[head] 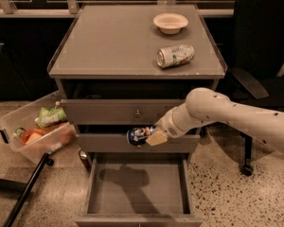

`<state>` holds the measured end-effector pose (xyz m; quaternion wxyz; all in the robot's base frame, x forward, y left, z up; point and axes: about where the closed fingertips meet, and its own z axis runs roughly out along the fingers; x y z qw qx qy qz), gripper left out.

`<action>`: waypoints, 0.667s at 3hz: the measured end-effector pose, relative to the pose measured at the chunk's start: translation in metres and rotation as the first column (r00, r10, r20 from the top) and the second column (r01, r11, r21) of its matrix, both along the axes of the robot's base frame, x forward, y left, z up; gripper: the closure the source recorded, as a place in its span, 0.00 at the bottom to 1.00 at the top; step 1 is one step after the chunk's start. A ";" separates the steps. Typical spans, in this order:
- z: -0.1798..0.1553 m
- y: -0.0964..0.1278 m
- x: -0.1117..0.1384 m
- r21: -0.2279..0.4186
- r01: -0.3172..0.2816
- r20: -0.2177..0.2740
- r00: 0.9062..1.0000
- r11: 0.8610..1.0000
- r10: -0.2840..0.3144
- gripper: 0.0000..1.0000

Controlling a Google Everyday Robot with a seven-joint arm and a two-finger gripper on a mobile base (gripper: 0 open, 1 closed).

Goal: Place pepsi can into bottom drawer

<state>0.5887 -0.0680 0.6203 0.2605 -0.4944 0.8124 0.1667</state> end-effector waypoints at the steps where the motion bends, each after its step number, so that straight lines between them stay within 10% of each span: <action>1: -0.016 0.001 -0.001 0.029 -0.018 -0.004 1.000 0.999 0.019 1.00; 2: -0.074 -0.007 -0.018 0.121 0.013 -0.052 0.999 0.993 -0.007 1.00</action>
Offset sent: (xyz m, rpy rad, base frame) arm -0.0409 -0.0313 -0.1741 0.2626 0.1458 -0.0826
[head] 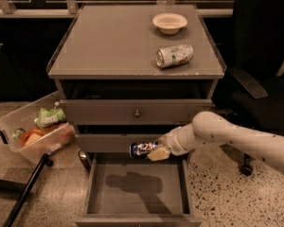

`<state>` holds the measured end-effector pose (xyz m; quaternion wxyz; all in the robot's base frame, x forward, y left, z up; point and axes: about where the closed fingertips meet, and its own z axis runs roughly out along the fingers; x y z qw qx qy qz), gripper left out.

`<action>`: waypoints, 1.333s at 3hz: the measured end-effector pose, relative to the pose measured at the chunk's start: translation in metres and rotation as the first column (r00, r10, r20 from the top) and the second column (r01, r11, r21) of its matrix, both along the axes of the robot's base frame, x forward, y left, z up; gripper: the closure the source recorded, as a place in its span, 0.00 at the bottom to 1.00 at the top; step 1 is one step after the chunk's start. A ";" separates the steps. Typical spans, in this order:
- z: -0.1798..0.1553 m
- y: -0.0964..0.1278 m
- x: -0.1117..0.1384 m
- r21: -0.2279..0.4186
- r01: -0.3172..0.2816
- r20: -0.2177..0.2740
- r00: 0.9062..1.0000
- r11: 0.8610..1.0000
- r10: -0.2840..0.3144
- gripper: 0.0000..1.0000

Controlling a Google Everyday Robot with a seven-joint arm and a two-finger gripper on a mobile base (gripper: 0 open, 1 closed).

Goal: Place pepsi can into bottom drawer

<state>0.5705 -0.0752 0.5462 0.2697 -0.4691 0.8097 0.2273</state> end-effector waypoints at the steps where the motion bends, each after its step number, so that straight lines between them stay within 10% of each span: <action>1: -0.082 -0.015 -0.023 0.093 0.086 -0.079 0.994 0.992 -0.079 1.00; 3: -0.223 -0.007 -0.038 0.162 0.293 -0.189 0.947 0.942 -0.262 1.00; 4: -0.223 -0.007 -0.039 0.162 0.293 -0.188 0.947 0.942 -0.262 1.00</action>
Offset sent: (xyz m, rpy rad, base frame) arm -0.0517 -0.0303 -0.2432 0.2550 0.1694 -0.3184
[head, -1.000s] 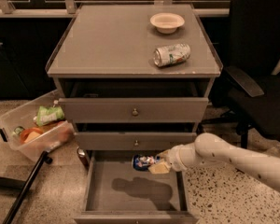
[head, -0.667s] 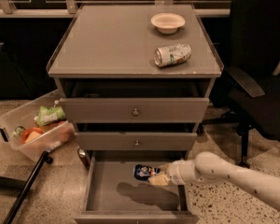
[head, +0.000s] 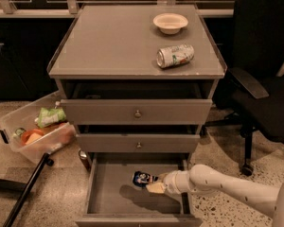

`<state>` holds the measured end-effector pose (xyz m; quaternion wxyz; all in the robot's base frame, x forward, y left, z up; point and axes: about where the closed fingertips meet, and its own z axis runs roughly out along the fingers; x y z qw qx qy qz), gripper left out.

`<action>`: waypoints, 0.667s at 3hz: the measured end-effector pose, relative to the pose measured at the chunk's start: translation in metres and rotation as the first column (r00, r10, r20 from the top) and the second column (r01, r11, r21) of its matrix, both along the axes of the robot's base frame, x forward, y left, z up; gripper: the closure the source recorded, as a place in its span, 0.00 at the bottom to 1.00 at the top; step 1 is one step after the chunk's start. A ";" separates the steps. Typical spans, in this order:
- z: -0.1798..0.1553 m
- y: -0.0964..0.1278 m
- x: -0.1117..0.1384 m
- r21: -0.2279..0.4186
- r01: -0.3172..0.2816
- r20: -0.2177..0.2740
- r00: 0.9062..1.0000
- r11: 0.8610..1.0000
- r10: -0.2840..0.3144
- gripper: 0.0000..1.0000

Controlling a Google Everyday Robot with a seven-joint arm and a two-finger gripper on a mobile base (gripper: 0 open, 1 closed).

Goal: Place pepsi can into bottom drawer

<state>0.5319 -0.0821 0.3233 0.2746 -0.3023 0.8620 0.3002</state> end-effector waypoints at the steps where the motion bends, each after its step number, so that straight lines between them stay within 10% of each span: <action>1: -0.022 -0.002 0.016 0.017 0.032 0.039 0.999 0.999 -0.032 1.00; 2: -0.054 0.000 0.045 0.069 0.064 0.126 0.989 0.996 -0.072 1.00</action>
Offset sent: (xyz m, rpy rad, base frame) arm 0.0984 -0.0003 -0.1098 0.1549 -0.2843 -0.1428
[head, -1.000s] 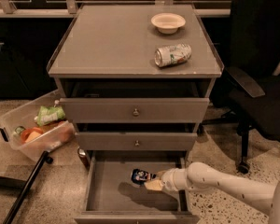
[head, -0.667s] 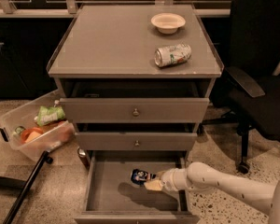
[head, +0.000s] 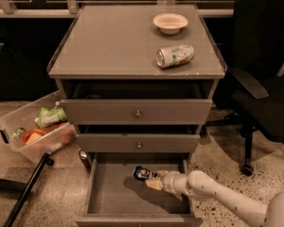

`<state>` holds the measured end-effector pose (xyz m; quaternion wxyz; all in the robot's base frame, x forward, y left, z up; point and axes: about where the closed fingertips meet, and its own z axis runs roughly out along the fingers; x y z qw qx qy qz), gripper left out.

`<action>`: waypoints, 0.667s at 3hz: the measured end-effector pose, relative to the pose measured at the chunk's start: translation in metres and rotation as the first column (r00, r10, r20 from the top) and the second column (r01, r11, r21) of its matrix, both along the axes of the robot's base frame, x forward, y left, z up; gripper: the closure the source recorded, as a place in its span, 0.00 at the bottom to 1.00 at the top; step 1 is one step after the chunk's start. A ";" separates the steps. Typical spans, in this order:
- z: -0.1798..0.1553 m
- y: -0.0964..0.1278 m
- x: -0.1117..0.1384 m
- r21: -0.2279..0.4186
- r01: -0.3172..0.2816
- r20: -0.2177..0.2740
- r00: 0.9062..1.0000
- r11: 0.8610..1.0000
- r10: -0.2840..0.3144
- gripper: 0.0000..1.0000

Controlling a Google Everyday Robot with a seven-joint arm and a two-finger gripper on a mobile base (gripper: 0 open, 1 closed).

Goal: Place pepsi can into bottom drawer

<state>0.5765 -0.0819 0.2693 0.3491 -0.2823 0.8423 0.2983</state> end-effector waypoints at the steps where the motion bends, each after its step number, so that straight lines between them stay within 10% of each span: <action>1: -0.034 0.011 0.034 0.020 0.009 0.084 0.996 1.000 -0.010 0.81; 2: -0.061 0.022 0.058 -0.001 -0.002 0.114 0.993 1.000 0.002 0.58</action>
Offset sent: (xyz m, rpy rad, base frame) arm 0.0870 0.0314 -0.0943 -0.0312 -0.1496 0.0147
